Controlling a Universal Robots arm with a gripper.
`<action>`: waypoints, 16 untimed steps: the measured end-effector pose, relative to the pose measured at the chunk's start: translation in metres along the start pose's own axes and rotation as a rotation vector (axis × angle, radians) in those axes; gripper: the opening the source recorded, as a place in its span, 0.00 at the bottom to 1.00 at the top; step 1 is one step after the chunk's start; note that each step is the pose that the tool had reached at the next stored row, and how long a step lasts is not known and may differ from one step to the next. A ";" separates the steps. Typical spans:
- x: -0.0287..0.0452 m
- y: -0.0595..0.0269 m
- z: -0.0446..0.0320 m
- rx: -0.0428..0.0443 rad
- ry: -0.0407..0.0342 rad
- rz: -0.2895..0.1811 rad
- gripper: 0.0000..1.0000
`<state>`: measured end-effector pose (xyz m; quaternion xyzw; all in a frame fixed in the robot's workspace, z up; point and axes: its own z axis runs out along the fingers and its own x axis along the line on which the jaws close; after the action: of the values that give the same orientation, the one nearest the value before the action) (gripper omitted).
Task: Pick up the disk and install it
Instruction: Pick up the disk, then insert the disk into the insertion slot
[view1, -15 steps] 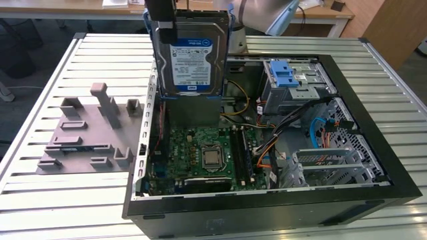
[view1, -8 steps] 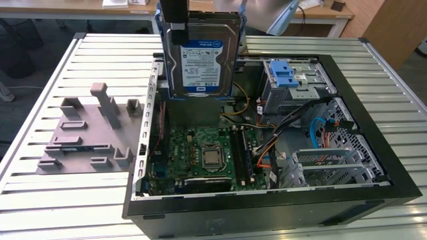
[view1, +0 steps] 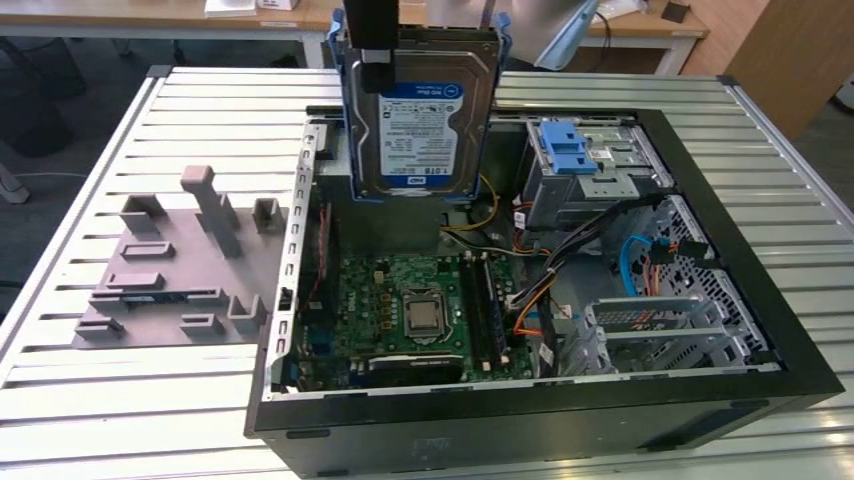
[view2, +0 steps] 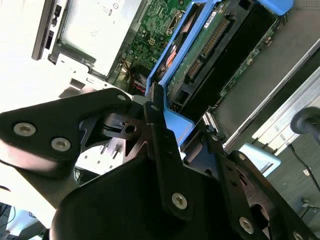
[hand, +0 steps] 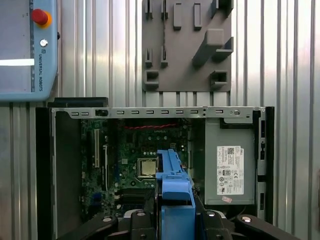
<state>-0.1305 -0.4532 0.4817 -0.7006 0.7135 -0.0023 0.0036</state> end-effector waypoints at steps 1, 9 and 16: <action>0.0002 -0.0016 0.0001 0.0000 0.0000 0.000 0.36; 0.0020 -0.0161 0.0005 0.0000 0.0000 0.000 0.36; 0.0038 -0.0301 0.0009 0.0000 0.0000 0.000 0.36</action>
<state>-0.1004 -0.4576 0.4810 -0.7006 0.7135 -0.0023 0.0035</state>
